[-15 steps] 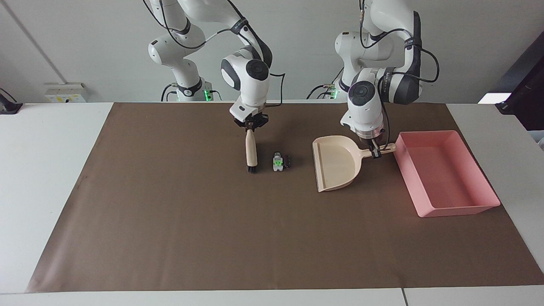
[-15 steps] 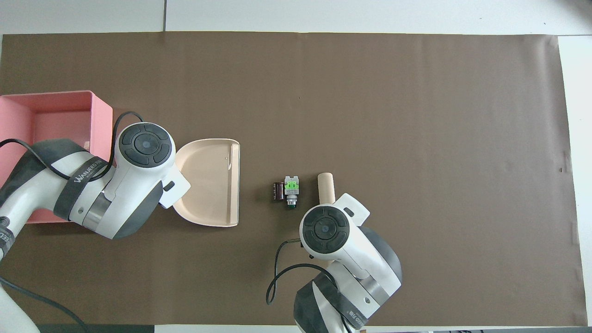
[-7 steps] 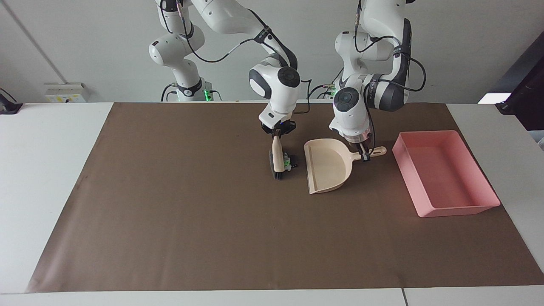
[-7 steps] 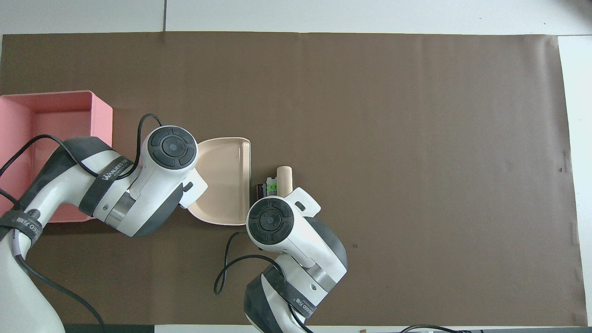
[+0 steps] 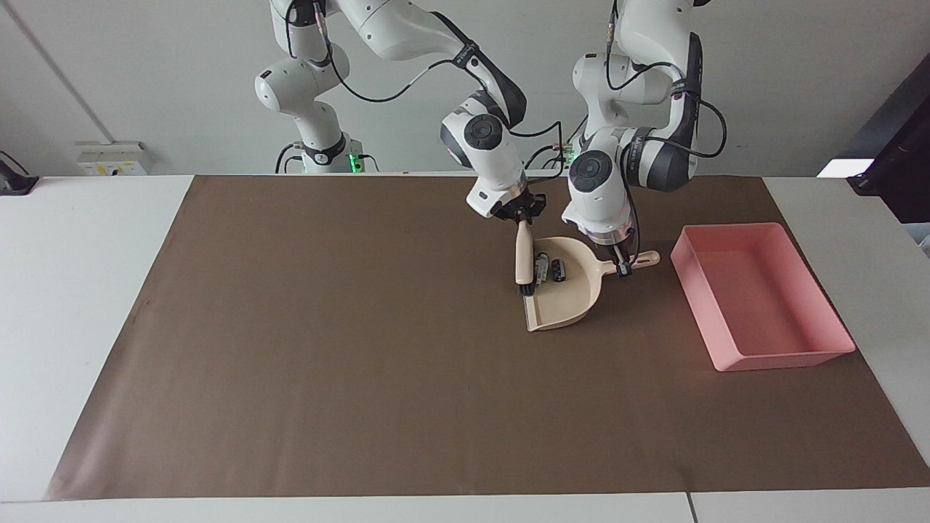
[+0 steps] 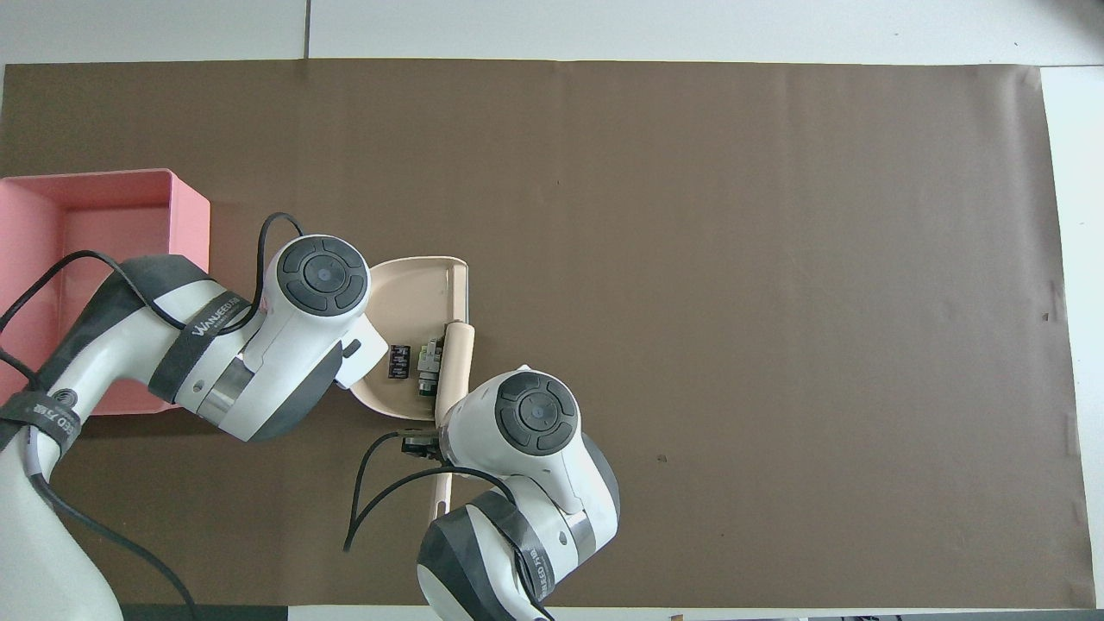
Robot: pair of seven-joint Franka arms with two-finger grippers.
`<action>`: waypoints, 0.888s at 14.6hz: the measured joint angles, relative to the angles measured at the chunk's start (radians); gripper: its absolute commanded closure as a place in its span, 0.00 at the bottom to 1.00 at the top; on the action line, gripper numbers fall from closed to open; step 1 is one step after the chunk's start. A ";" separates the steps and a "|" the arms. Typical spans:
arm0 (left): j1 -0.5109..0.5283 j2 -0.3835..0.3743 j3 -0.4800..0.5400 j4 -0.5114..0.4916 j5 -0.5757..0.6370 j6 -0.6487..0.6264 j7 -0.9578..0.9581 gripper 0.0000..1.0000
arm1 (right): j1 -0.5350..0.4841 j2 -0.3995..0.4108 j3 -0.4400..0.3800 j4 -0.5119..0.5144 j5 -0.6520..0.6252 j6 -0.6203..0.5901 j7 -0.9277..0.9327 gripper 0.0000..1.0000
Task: Clean e-waste and dump in bin
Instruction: 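Sweep the component into the dustpan with the brush in the right gripper, then lift the dustpan over the pink bin while the right gripper returns the brush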
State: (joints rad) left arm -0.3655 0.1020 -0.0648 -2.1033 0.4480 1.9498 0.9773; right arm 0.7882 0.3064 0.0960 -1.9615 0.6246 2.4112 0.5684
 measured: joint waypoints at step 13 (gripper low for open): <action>0.082 0.000 0.003 -0.037 -0.125 0.126 0.164 1.00 | -0.187 -0.284 -0.012 -0.007 -0.199 -0.388 0.119 1.00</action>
State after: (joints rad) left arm -0.2831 0.1020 -0.0616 -2.1400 0.3231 2.0755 1.1411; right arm 0.6011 0.0227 0.0840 -1.9690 0.4258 2.0229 0.6873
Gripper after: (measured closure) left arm 0.683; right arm 0.749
